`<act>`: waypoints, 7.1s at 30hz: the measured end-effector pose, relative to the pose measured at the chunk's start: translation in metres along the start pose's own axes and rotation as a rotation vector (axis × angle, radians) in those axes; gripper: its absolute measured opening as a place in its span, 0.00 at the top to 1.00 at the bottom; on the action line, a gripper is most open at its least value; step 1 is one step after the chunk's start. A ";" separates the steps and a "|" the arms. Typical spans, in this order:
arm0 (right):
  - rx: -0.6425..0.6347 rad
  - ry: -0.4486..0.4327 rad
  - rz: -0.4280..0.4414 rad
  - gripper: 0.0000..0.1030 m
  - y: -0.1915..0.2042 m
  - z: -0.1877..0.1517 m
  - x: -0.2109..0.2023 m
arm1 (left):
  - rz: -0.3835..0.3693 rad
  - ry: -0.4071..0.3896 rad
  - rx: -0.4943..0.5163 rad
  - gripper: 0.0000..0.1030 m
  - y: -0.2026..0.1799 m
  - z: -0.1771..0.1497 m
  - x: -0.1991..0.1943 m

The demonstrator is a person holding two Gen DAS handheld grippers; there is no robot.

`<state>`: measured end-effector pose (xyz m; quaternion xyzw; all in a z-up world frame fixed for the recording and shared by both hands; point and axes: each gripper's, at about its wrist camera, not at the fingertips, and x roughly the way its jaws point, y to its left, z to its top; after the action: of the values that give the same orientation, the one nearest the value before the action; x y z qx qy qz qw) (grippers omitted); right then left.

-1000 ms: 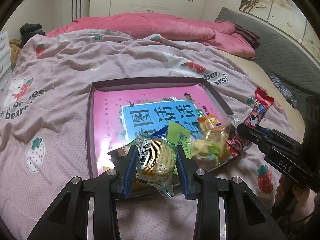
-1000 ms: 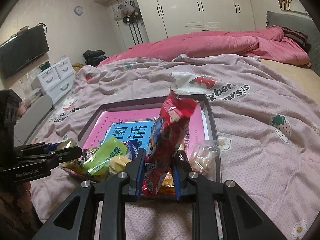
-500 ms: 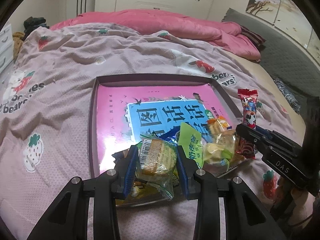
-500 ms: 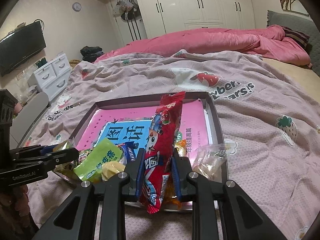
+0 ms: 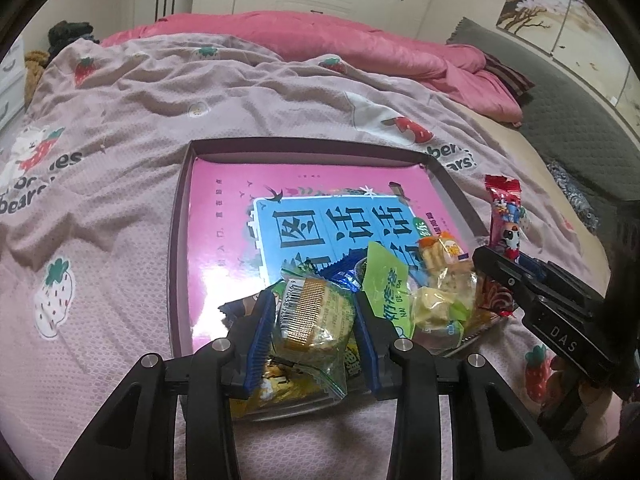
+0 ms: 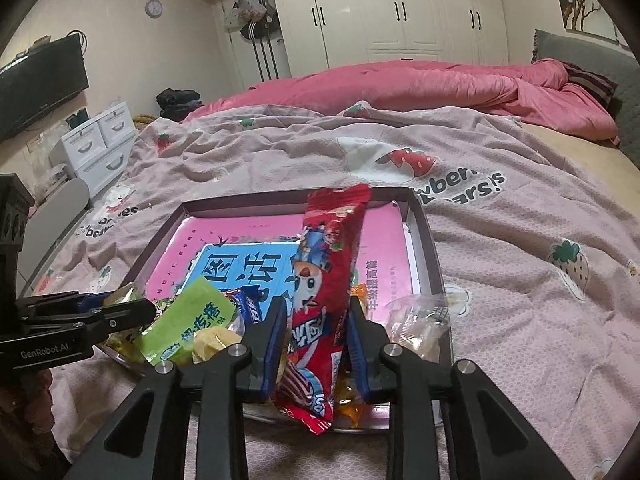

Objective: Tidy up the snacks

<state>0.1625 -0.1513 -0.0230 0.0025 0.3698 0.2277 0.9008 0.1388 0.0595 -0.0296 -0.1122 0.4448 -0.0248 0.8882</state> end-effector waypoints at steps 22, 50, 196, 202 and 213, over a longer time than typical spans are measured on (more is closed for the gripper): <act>0.039 -0.050 -0.003 0.67 -0.011 0.009 0.006 | 0.001 -0.005 -0.005 0.48 0.000 0.000 0.001; 0.075 -0.062 -0.004 0.50 -0.017 0.005 -0.014 | 0.030 -0.003 0.012 0.35 -0.002 -0.001 -0.003; -0.041 -0.018 -0.086 0.13 0.036 -0.068 -0.117 | 0.102 -0.041 0.010 0.22 -0.043 -0.084 -0.105; -0.030 -0.016 -0.084 0.13 0.034 -0.068 -0.117 | 0.106 -0.043 0.008 0.22 -0.043 -0.084 -0.105; -0.027 -0.017 -0.084 0.13 0.033 -0.068 -0.117 | 0.098 -0.041 0.012 0.22 -0.044 -0.084 -0.106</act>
<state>0.0307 -0.1814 0.0107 -0.0231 0.3587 0.1947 0.9126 0.0106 0.0167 0.0144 -0.0854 0.4312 0.0186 0.8980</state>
